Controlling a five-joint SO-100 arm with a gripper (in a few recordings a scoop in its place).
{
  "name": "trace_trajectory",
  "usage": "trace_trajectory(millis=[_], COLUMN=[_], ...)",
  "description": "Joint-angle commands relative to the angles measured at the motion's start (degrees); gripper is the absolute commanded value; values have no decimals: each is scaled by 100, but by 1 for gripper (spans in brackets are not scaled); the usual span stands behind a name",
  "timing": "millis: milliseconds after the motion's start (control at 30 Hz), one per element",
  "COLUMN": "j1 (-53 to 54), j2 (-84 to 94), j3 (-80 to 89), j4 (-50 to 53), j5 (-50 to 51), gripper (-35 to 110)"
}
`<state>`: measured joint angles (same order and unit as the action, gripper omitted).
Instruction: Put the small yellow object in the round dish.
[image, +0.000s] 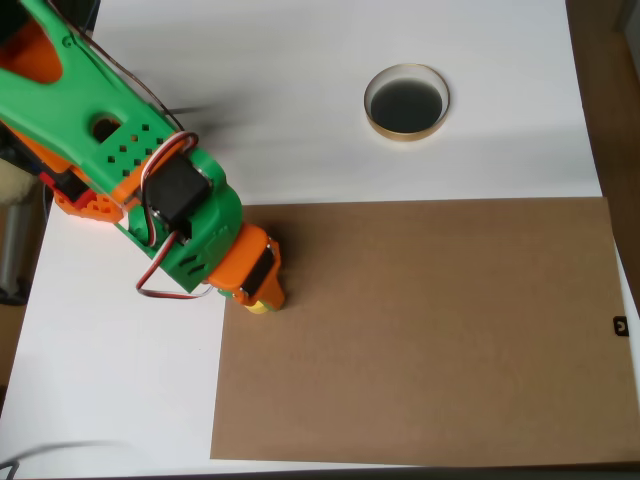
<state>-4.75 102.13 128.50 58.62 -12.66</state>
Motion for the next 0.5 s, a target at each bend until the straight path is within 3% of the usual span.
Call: trace_trajectory(millis=[0, 467], j1=[-62, -53], j2=[44, 756], j3=[0, -448], j4=[-44, 659], j5=[-70, -343], gripper=[0, -1])
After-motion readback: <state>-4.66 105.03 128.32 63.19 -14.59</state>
